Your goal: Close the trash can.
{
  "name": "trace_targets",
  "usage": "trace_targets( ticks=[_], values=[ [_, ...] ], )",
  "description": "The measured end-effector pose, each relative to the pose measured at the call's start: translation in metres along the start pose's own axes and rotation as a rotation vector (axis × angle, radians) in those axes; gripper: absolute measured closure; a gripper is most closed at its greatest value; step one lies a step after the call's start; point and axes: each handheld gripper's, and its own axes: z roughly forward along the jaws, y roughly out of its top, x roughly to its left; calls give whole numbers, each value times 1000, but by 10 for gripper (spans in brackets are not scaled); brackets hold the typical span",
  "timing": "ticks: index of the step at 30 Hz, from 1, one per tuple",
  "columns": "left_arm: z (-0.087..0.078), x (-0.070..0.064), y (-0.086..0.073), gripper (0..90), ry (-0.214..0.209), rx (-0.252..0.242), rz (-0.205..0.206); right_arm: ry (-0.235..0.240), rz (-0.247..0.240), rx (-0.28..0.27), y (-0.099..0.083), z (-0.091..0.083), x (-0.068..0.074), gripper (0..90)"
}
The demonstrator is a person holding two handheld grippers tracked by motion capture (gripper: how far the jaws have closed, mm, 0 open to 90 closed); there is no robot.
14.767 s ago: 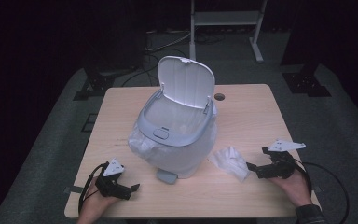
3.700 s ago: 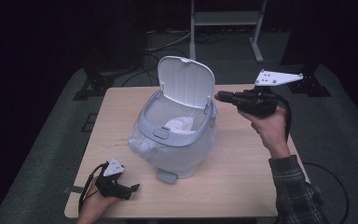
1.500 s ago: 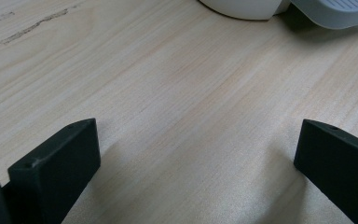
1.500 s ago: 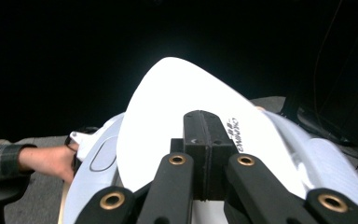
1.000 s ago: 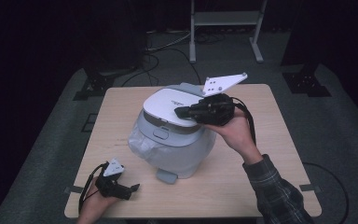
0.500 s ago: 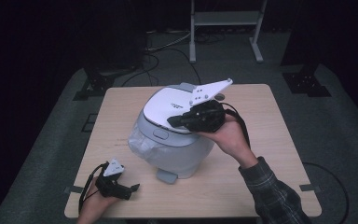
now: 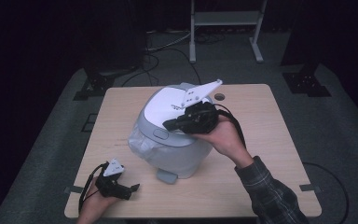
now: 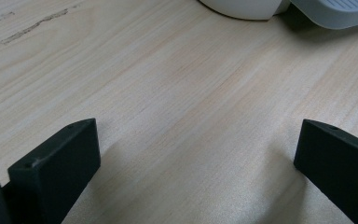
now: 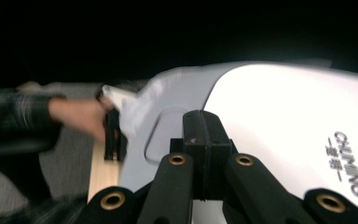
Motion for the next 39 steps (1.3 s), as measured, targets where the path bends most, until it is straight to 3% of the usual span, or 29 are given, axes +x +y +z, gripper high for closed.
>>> trace_targets(
  ticks=[5, 7, 8, 12, 22, 26, 39],
  values=[
    [0, 0, 0, 0, 3, 1, -3, -2, 12, -3, 1, -1, -1, 898],
    [0, 0, 0, 0, 2, 1, -3, -4, 27, -29, -1, -4, -3, 892],
    [0, 0, 0, 0, 2, 1, -2, -12, 34, -42, -2, -7, -5, 797],
    [0, -1, 0, 0, 4, 0, -5, -35, 91, -88, -11, -19, -16, 625],
    [0, -1, 0, 0, 6, 0, -6, -153, 142, -168, -38, -63, -25, 385],
    [0, -1, 0, 0, 6, -1, -6, -207, 148, -188, -52, -77, -23, 334],
    [0, -1, 0, 0, 6, 0, -5, -298, 181, -221, -95, -112, -14, 277]
  ],
)
